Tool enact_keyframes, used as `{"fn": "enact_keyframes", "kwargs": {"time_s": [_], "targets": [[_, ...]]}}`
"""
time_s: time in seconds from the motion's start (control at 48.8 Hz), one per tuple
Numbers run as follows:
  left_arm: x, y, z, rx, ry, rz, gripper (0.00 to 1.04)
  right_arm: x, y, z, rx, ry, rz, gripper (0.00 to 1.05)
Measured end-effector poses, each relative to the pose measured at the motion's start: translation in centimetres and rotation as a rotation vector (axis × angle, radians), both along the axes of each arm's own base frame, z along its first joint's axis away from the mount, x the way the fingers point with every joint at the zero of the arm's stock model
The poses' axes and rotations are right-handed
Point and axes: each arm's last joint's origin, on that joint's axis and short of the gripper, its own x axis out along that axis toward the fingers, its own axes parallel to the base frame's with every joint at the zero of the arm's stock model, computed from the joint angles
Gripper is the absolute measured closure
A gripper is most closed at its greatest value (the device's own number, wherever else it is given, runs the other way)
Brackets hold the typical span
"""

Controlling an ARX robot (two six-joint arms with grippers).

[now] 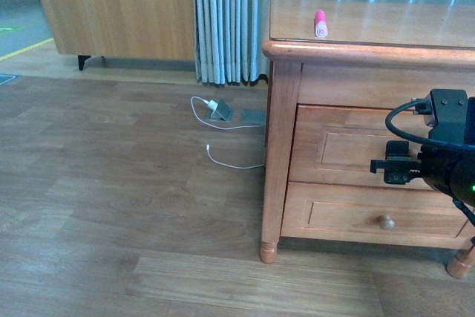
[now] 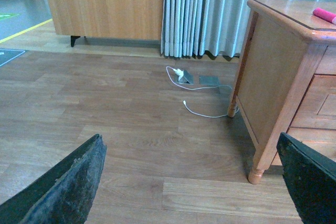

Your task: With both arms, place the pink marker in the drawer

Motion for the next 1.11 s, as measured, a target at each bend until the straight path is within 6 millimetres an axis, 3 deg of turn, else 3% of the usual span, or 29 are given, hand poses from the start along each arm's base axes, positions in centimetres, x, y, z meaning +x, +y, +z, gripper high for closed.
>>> {"fn": "enact_keyframes", "kwargs": {"time_s": [0.205, 0.553, 0.902, 1.107], "targets": [[0.0, 0.0, 0.0, 0.0, 0.0, 0.0, 0.06, -0.2, -0.2, -0.1, 0.003, 0.001, -0.007, 0.81], [0.0, 0.0, 0.0, 0.0, 0.0, 0.0, 0.06, -0.9, -0.3, 0.2, 0.058, 0.031, 0.013, 0.83], [0.0, 0.0, 0.0, 0.0, 0.0, 0.0, 0.06, -6.3, -0.3, 0.7, 0.122, 0.108, 0.037, 0.83], [0.0, 0.0, 0.0, 0.0, 0.0, 0.0, 0.06, -11.3, -0.7, 0.7, 0.143, 0.129, 0.067, 0.83]]}}
